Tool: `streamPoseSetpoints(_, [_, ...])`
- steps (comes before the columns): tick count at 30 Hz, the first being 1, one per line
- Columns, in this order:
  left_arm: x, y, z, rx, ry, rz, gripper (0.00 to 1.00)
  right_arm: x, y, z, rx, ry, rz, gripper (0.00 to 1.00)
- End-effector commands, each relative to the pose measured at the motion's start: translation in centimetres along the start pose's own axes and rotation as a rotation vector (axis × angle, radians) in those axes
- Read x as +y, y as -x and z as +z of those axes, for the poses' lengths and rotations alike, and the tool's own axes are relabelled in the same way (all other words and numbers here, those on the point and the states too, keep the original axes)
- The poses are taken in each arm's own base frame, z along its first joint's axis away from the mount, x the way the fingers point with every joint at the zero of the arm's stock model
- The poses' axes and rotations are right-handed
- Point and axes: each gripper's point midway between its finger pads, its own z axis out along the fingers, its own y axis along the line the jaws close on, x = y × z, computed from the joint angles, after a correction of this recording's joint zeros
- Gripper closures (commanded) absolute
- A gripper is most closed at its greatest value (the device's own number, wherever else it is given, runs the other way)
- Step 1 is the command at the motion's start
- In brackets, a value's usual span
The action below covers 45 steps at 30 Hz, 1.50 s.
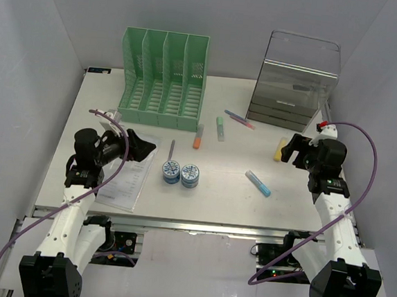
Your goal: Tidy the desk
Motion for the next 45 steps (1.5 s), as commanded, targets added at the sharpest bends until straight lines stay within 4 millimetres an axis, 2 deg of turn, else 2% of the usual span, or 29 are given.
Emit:
streamPoseSetpoints(1, [-1.5,0.2,0.0,-0.009,-0.084,-0.002,0.02,1.5,1.9,-0.5,-0.060,0.084,-0.054,0.10])
streamPoseSetpoints(5, [-3.4,0.1,0.1,-0.012,-0.212,-0.041,0.02,4.0,0.9,-1.0,-0.066,0.273,-0.236,0.10])
streamPoseSetpoints(7, [-3.5,-1.0,0.3,0.014,-0.232,-0.166,0.02,6.4,0.0,-2.0,-0.079,0.447,-0.344,0.10])
streamPoseSetpoints(8, [-3.8,-0.6,0.4,-0.009,-0.254,-0.171,0.02,7.6,-0.9,-2.7,-0.072,0.546,-0.423,0.10])
streamPoseSetpoints(10, [-4.4,0.1,0.5,-0.048,-0.280,-0.228,0.02,8.4,-1.3,-3.3,-0.085,0.642,-0.568,0.10])
streamPoseSetpoints(11, [-4.7,0.8,0.7,-0.082,-0.291,-0.261,0.02,9.3,-2.3,-4.3,-0.055,0.736,-0.601,0.10])
streamPoseSetpoints(12, [-5.4,1.1,1.1,-0.091,-0.308,-0.302,0.02,10.1,-2.4,-5.1,-0.047,0.801,-0.626,0.10])
streamPoseSetpoints(14, [-7.7,1.6,3.2,-0.070,-0.318,-0.338,0.03,9.8,-1.5,-4.5,-0.031,0.771,-0.614,0.10])
streamPoseSetpoints(16, [-11.4,3.2,5.7,-0.068,-0.335,-0.312,0.05,9.0,-0.2,-3.7,-0.038,0.726,-0.525,0.10])
streamPoseSetpoints(18, [-12.0,2.6,9.5,-0.031,-0.280,-0.342,0.09,7.9,0.6,-3.5,-0.050,0.738,-0.425,0.10])
streamPoseSetpoints(20, [-14.4,2.5,12.9,0.001,-0.299,-0.374,0.14,6.7,1.3,-3.6,-0.063,0.753,-0.308,0.10])
streamPoseSetpoints(21, [-14.8,2.4,15.2,0.020,-0.295,-0.408,0.17,6.2,1.5,-3.4,-0.064,0.748,-0.259,0.10])
streamPoseSetpoints(25, [-16.9,2.2,22.0,0.045,-0.302,-0.429,0.22,4.6,1.2,-3.9,-0.086,0.762,-0.163,0.08])
streamPoseSetpoints(27, [-19.0,3.2,24.0,0.032,-0.334,-0.428,0.22,4.3,1.5,-4.0,-0.107,0.750,-0.153,0.07])
streamPoseSetpoints(28, [-18.8,1.8,25.9,0.059,-0.319,-0.452,0.22,4.2,1.5,-4.1,-0.115,0.742,-0.150,0.07])
streamPoseSetpoints(30, [-20.0,2.2,28.0,0.048,-0.344,-0.474,0.23,4.1,1.5,-4.1,-0.129,0.725,-0.146,0.08])
streamPoseSetpoints(31, [-19.8,1.2,29.5,0.061,-0.339,-0.498,0.23,4.0,1.6,-4.1,-0.134,0.719,-0.146,0.08])
streamPoseSetpoints(34, [-20.4,0.6,32.1,0.051,-0.361,-0.537,0.23,3.8,1.3,-4.0,-0.129,0.717,-0.125,0.08])
streamPoseSetpoints(36, [-21.6,1.3,33.5,0.030,-0.390,-0.554,0.23,3.7,1.2,-4.0,-0.124,0.723,-0.109,0.08])
streamPoseSetpoints(39, [-21.8,-0.2,35.8,0.036,-0.388,-0.595,0.23,3.6,1.0,-4.1,-0.121,0.737,-0.098,0.08])
streamPoseSetpoints(45, [-23.0,-1.1,38.1,0.015,-0.403,-0.634,0.24,3.5,0.9,-4.0,-0.118,0.741,-0.086,0.08])
